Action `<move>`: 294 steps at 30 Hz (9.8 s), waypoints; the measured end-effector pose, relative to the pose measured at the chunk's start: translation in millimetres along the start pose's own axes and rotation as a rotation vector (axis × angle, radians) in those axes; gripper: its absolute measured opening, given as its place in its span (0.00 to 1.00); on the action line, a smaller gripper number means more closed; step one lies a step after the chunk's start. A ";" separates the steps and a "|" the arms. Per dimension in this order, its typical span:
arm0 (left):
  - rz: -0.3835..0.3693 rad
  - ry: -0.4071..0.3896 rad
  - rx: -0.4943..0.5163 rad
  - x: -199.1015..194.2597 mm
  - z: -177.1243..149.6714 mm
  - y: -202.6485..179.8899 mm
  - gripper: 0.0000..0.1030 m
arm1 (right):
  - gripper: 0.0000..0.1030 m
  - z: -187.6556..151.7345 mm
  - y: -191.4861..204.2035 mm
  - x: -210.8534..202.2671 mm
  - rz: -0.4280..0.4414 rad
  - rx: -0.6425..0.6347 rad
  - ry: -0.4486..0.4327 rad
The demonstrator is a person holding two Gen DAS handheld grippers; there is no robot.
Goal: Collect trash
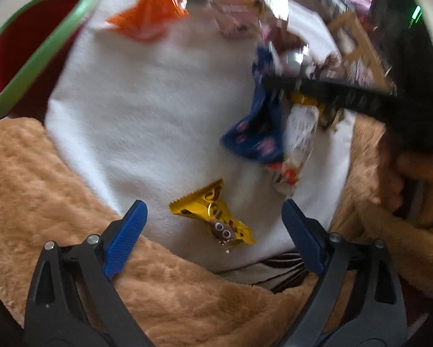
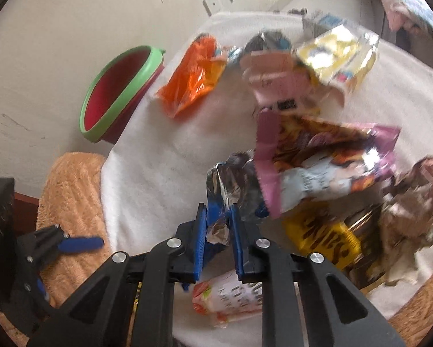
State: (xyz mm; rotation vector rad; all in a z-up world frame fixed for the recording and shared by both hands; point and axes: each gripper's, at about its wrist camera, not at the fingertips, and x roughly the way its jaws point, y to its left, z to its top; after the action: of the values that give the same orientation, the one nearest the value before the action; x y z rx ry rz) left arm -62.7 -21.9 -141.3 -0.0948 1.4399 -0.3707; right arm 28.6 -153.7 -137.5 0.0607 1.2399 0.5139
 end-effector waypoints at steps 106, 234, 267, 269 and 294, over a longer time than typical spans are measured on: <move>0.204 -0.447 -0.298 -59.3 76.1 88.5 0.29 | 0.28 9.2 34.3 -24.3 -0.025 -0.094 -0.104; 0.101 -0.124 0.362 40.3 146.1 -76.5 0.38 | 0.60 -44.7 -159.3 -79.9 -0.169 0.526 -0.268; 0.085 -0.134 0.372 47.6 156.9 -92.2 0.62 | 0.46 -43.0 -169.9 -63.8 -0.152 0.530 -0.273; 0.078 -0.121 0.376 52.2 155.0 -94.9 0.54 | 0.46 -43.4 -170.4 -63.8 -0.152 0.532 -0.273; 0.031 -0.327 0.086 -26.7 132.4 -11.7 0.41 | 0.46 -36.1 -152.5 -65.1 -0.215 0.443 -0.291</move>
State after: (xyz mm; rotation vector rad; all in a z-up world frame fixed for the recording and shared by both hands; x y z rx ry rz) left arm 62.3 -45.6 -94.4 -0.0602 1.0998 -0.3724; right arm 32.8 -323.3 -140.4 0.3601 1.0393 0.0332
